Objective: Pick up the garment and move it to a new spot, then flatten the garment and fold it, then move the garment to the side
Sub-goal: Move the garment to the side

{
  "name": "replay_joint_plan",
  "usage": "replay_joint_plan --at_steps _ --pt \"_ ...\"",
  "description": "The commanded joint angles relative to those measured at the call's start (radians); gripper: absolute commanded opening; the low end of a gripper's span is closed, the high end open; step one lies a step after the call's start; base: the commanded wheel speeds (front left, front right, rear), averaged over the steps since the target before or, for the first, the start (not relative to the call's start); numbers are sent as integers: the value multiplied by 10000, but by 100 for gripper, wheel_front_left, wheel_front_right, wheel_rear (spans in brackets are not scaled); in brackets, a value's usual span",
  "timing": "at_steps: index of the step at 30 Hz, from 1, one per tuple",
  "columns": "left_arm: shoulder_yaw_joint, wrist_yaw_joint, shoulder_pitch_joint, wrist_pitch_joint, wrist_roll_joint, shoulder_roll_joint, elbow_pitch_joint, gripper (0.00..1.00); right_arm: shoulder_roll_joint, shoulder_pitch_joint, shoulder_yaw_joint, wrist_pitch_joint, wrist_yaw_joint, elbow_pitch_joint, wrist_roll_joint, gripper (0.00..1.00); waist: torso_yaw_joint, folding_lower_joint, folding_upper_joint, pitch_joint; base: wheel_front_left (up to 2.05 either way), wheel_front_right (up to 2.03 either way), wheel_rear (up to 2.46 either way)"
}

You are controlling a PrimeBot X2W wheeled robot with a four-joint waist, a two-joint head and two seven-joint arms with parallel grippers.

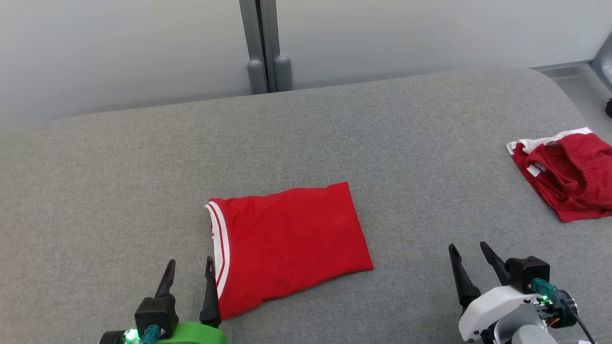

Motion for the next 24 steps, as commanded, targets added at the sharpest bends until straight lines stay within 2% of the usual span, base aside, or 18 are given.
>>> replay_joint_plan --at_steps 1,7,13,18,24 --pt "19 52 93 5 -32 33 -26 100 -35 43 60 -41 -16 -65 -4 100 36 0 0 41 0 0 0" --pt "-140 -80 -191 5 -256 33 7 100 -32 -576 778 -42 -16 36 225 100 345 0 0 334 0 0 0" --pt "-415 -134 -454 5 -419 31 149 100 -44 -1947 2304 -40 -18 769 869 100 952 0 0 782 0 0 0" --pt "-709 -151 -701 5 -516 33 233 100 -41 -3067 2906 -40 -17 2010 1008 100 1671 0 0 1072 0 0 0" --pt "-868 -121 -775 5 -582 31 278 100 -49 -3530 3226 -38 -18 3659 1393 100 2213 0 0 1171 0 0 0"
